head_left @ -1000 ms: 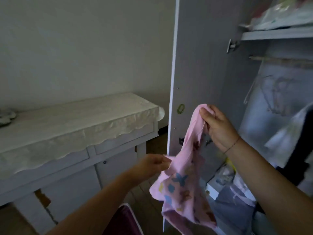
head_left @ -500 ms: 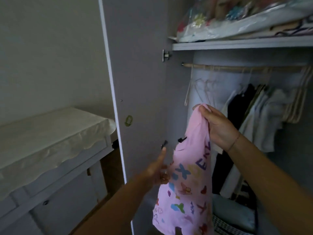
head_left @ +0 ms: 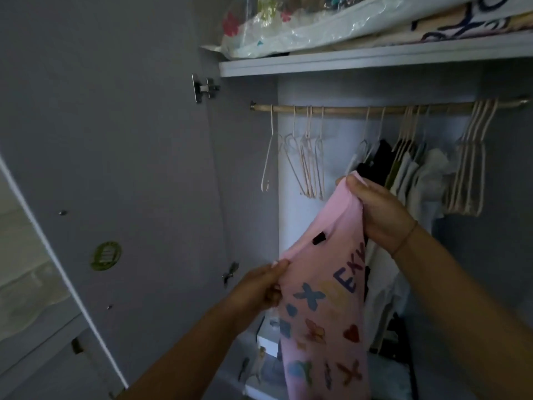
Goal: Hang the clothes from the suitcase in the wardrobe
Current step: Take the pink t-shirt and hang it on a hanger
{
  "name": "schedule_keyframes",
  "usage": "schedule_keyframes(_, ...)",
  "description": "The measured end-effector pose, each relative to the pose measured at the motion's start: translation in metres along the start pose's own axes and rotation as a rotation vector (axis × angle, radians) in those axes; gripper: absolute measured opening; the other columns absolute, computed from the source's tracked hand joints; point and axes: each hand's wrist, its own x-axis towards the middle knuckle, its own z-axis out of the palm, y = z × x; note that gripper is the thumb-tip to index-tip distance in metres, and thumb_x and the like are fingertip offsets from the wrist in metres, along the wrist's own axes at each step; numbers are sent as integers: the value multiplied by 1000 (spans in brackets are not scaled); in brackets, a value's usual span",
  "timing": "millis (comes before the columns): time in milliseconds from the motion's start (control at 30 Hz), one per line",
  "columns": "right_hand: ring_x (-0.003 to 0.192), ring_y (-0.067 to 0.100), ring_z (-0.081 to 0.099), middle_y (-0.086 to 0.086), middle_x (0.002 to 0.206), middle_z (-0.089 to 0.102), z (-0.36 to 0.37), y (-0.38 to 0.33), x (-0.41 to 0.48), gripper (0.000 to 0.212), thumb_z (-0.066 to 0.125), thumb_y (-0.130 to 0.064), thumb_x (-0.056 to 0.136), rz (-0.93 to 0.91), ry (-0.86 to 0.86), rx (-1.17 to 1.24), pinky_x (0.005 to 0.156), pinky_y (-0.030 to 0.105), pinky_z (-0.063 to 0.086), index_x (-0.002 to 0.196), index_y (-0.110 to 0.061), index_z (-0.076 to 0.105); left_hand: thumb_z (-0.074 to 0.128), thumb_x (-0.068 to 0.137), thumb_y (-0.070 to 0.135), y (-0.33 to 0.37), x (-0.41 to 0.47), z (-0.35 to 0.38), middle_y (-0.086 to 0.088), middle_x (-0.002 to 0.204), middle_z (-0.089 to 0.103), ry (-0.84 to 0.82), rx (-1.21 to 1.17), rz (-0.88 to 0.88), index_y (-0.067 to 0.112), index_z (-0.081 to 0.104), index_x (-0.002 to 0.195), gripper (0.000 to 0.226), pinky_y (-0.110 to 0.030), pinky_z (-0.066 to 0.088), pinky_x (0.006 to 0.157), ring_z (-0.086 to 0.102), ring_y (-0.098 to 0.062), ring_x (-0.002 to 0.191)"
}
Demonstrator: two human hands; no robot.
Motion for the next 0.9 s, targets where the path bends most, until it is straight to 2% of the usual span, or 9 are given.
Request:
schedule_keyframes(100,57,1,61,-11,61,66,-20,16,30,18,48,-14,96,-19,59,-85,55,14,49,86,-11,63,68,81,34,20,26,-17,-3,69,50,101,-103,66,13,58,86,24,-23,53,63,51,-13,63)
schedule_keyframes(167,56,1,59,-11,60,65,-27,27,47,18,49,-14,96,-29,73,-120,54,14,48,85,-12,64,63,87,23,32,39,-24,-5,73,54,145,-104,99,12,54,84,15,-22,56,69,56,-15,69)
schedule_keyframes(367,67,11,56,-1,71,62,-35,48,91,20,56,-17,92,-80,39,-270,63,24,45,76,-15,67,68,84,26,63,70,-47,0,72,54,304,-128,95,13,58,86,17,-20,51,61,55,-13,72)
schedule_keyframes(467,55,3,50,-9,58,58,-35,50,105,17,58,-14,90,-143,43,-384,52,18,40,75,-12,64,67,84,18,78,82,-57,-2,76,52,340,-135,42,13,62,95,13,-22,50,65,51,-14,72)
schedule_keyframes(567,42,-1,44,-11,47,54,-33,52,118,13,59,-10,90,-195,65,-432,43,14,36,77,-10,62,65,84,10,90,87,-68,-4,72,56,351,13,-40,12,65,86,3,-26,50,69,54,-14,66)
schedule_keyframes(667,38,5,41,-9,47,51,-28,55,128,16,59,-10,89,-218,55,-426,38,14,33,74,-15,62,65,86,10,97,90,-81,-5,62,63,345,239,-88,10,61,77,9,-24,54,61,65,-14,56)
schedule_keyframes(767,53,14,45,2,64,54,-26,59,136,13,59,-12,90,-231,58,-402,43,18,35,78,-13,63,67,86,11,96,91,-87,-9,65,67,306,290,-76,8,61,78,10,-18,52,53,67,-11,53)
schedule_keyframes(833,64,18,45,12,73,52,-29,61,141,10,58,-14,91,-220,65,-372,46,20,36,86,-8,63,68,85,15,92,90,-87,-9,71,65,310,258,-38,10,62,78,11,-15,45,47,66,-9,53)
schedule_keyframes(900,63,20,46,13,72,54,-33,64,145,13,57,-16,92,-205,62,-341,48,21,36,90,-5,64,70,84,20,87,89,-86,-6,67,61,366,230,23,12,66,79,10,-14,33,42,56,-7,48)
